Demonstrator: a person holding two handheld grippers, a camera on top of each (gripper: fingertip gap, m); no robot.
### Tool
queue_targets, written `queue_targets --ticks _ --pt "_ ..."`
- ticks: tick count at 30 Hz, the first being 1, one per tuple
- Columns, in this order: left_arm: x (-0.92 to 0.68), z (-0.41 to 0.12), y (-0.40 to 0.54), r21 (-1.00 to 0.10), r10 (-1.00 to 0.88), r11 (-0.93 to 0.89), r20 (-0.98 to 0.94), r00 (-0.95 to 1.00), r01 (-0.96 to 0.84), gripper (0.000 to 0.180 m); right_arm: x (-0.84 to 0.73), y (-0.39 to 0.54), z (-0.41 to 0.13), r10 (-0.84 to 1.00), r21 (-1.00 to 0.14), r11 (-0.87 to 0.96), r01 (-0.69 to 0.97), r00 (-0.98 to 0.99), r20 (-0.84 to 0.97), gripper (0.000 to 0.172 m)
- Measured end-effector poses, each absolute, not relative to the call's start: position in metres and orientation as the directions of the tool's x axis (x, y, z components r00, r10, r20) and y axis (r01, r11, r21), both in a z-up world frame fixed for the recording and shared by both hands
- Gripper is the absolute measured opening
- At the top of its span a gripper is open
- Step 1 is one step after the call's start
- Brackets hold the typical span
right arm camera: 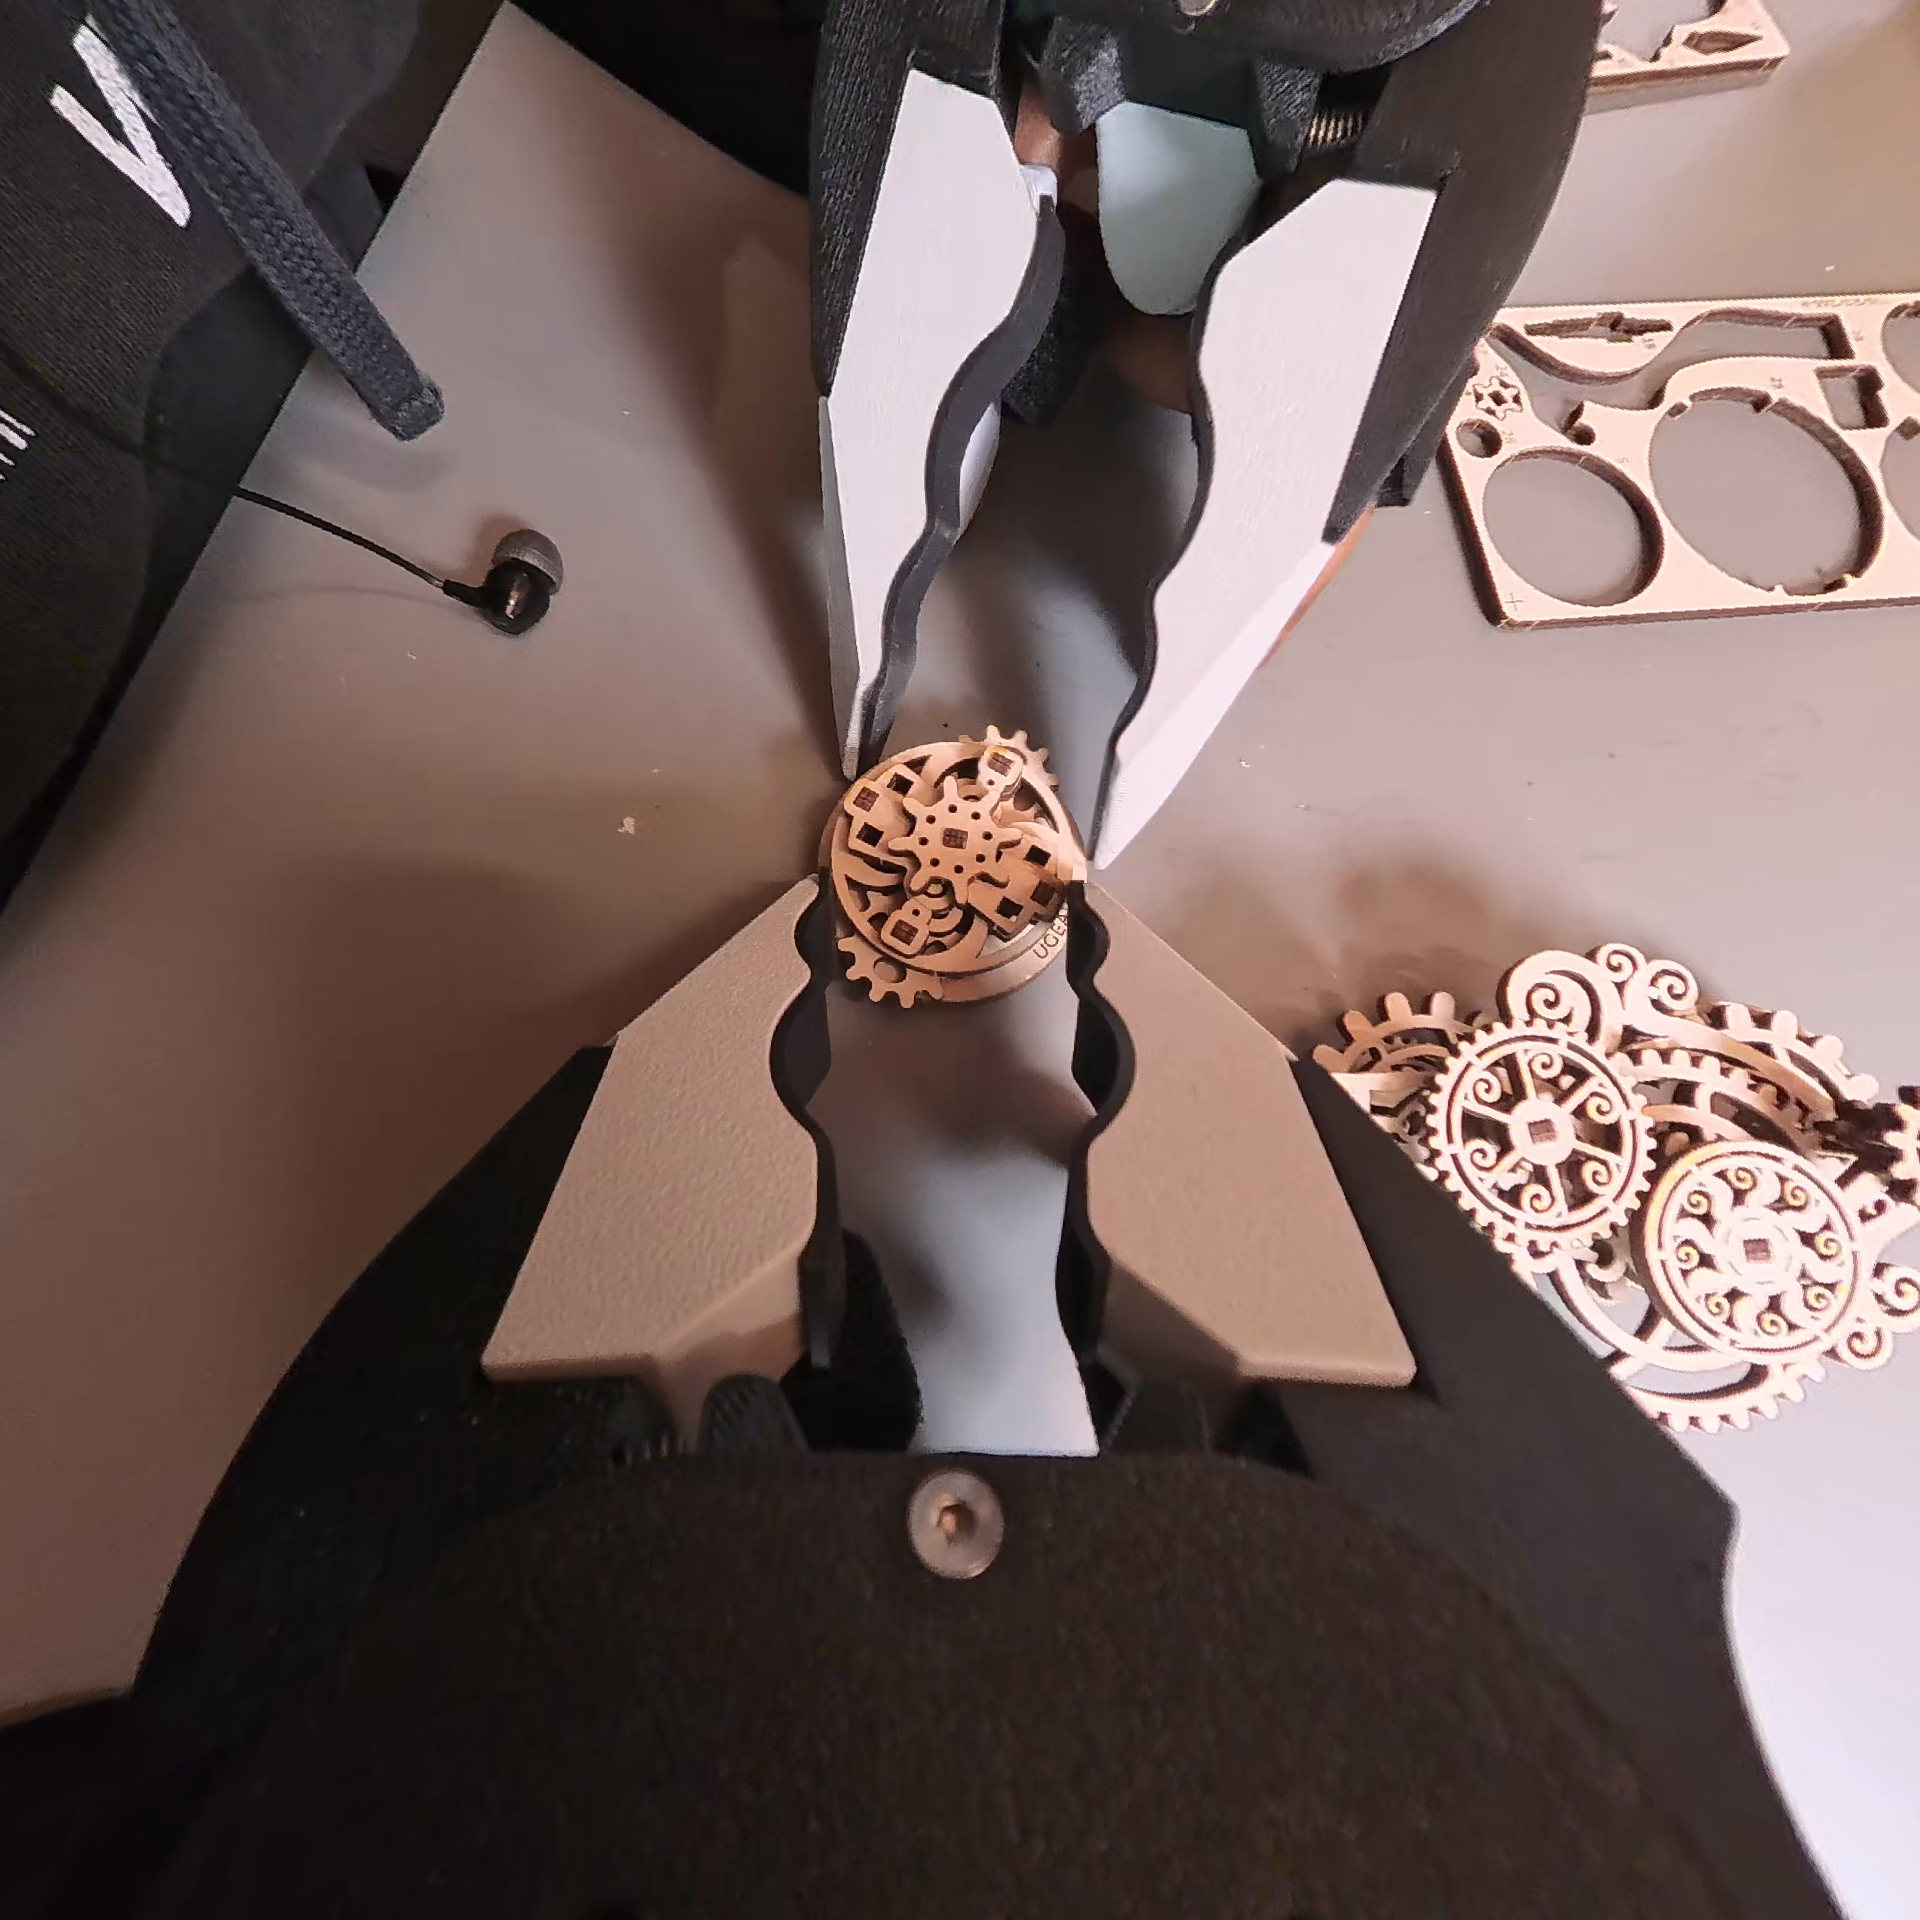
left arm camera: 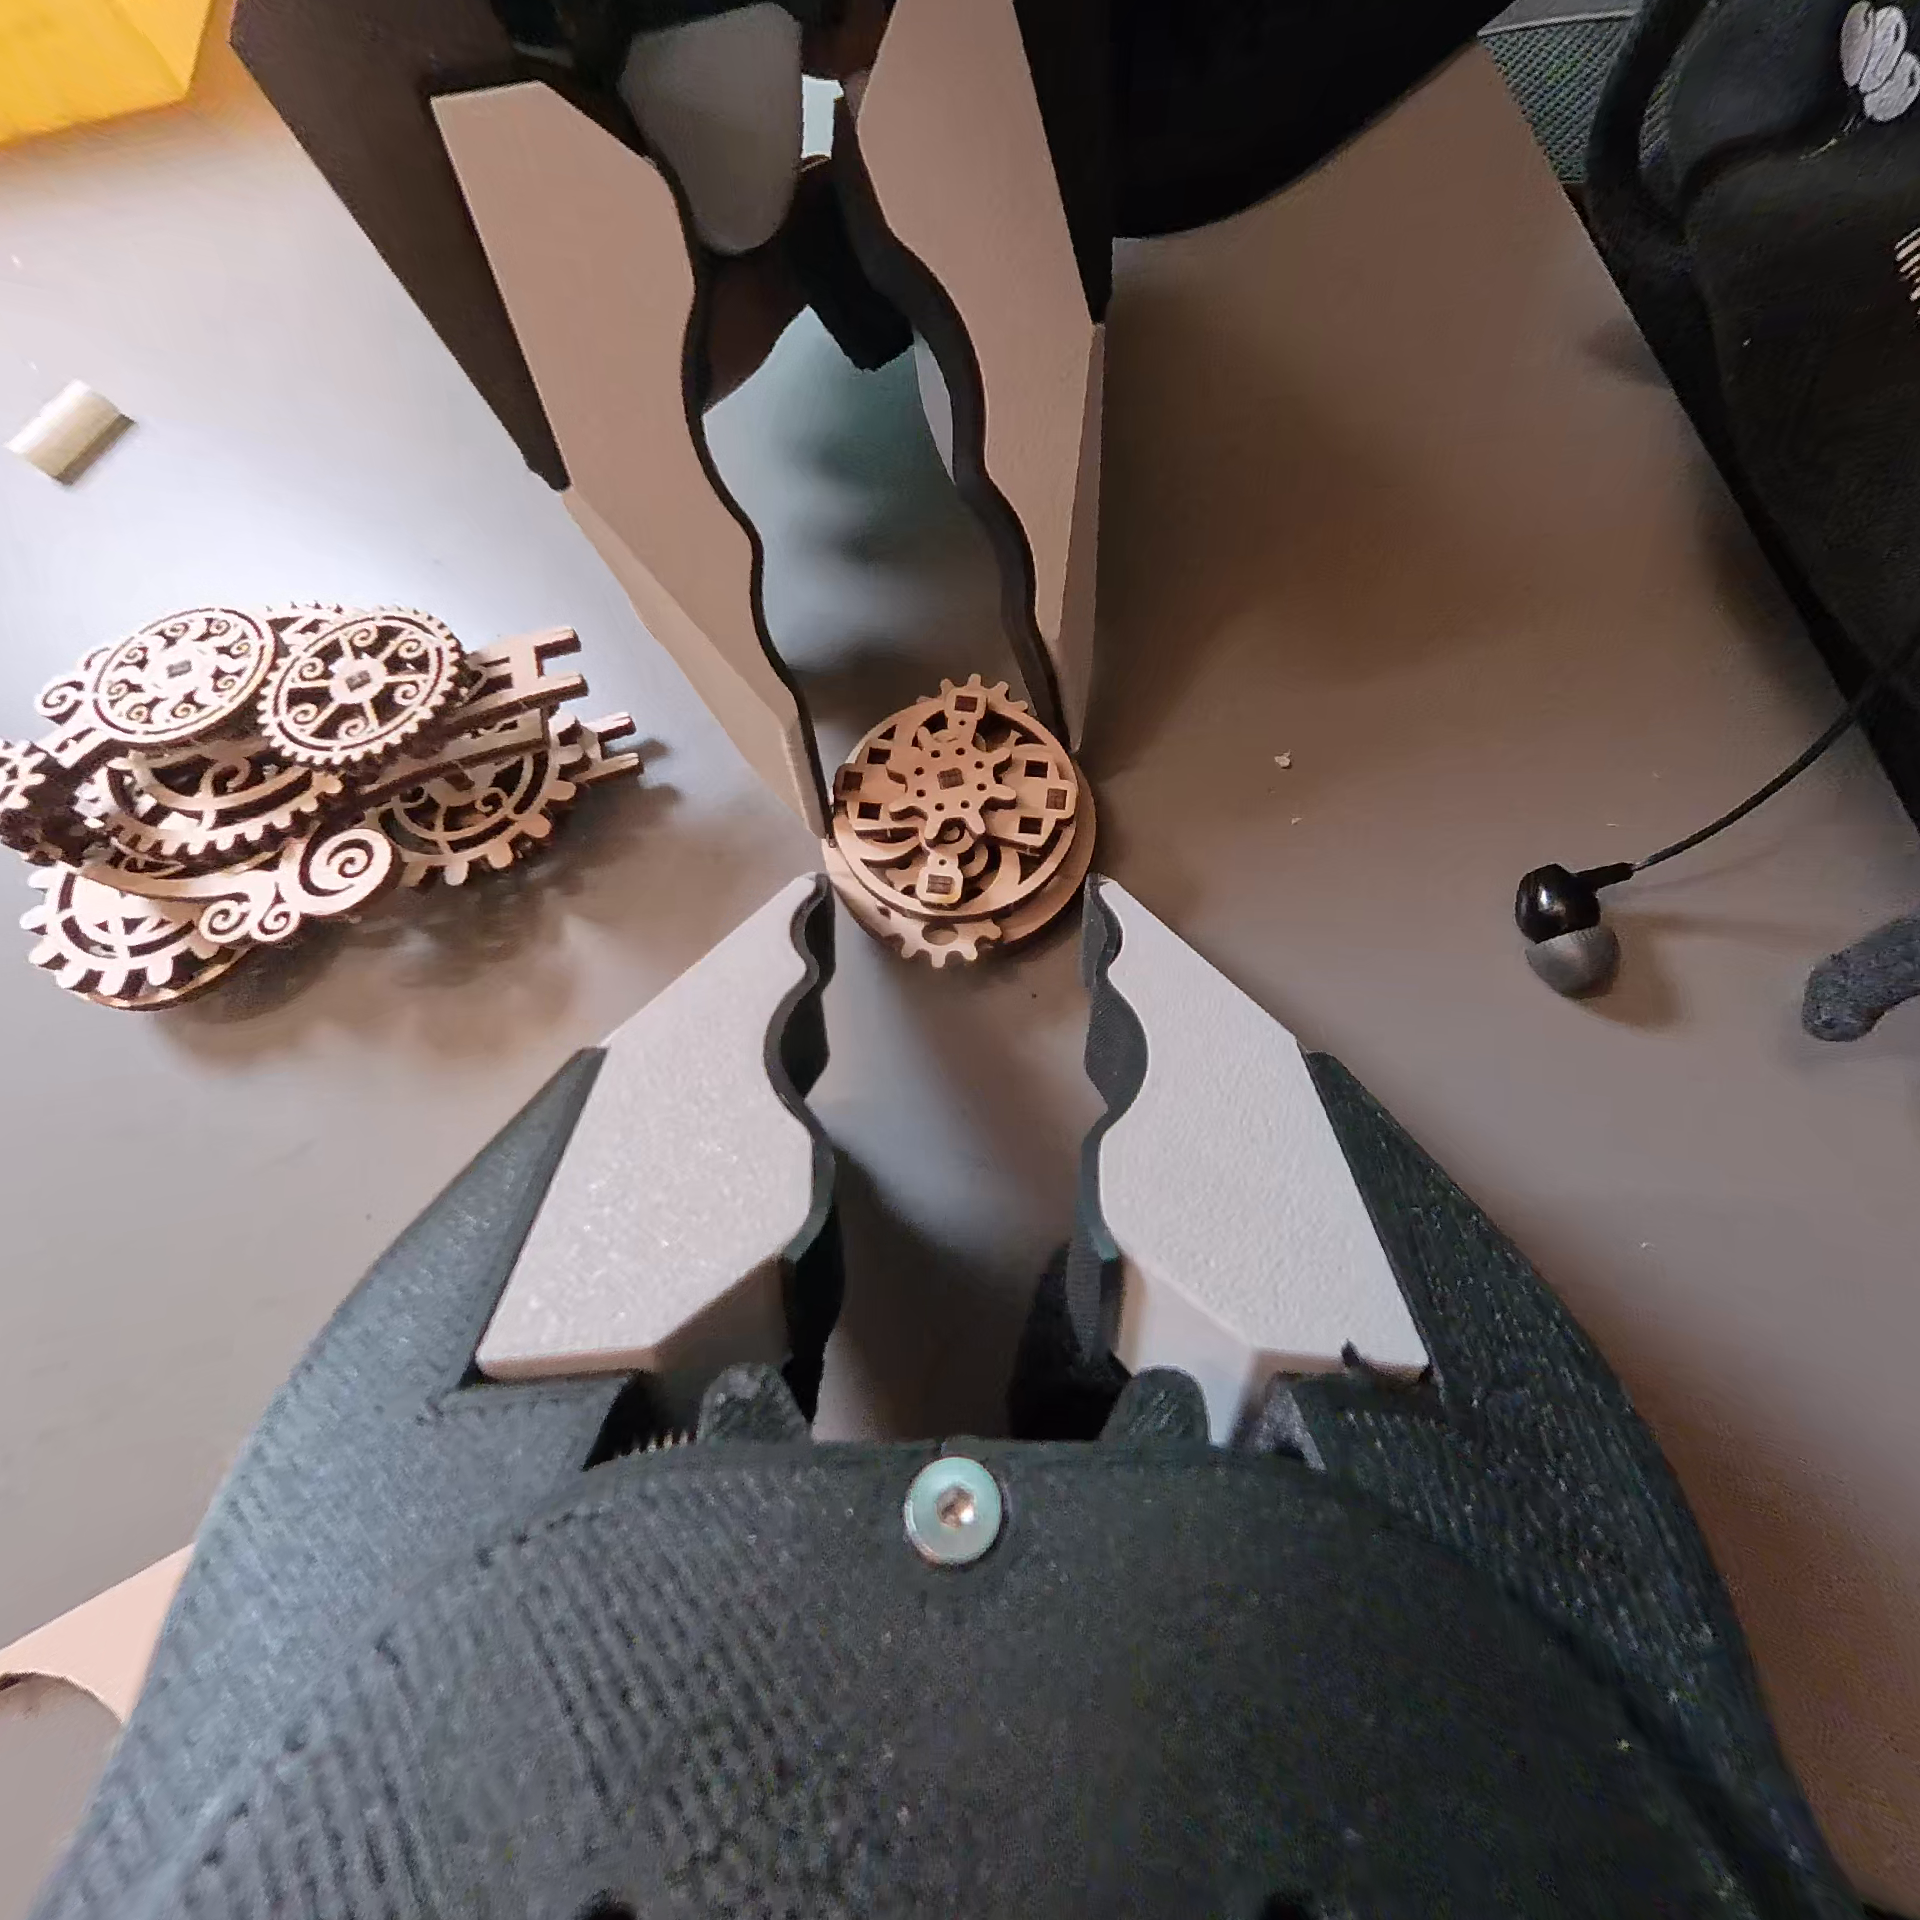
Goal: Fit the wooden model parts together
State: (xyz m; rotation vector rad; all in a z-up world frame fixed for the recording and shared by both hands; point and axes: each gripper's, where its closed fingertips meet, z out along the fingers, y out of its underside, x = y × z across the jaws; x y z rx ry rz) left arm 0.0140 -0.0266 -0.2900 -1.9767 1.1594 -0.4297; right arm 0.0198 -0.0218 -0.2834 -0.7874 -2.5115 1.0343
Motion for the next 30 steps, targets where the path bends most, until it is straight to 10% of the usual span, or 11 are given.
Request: queue_targets --ticks 19,30 --pt "-0.008 -0.286 0.004 -0.784 -0.708 -0.375 -0.103 0.699 -0.495 0.050 0.020 0.019 -0.279 0.773 -0.751 0.470 0.464 -0.628 0.096 0.039" --pt "-0.101 -0.186 0.036 -0.987 -0.330 -0.155 0.011 0.944 -0.043 0.037 -0.006 0.085 -0.188 0.949 -0.983 0.085 0.165 -0.314 0.029 0.034"
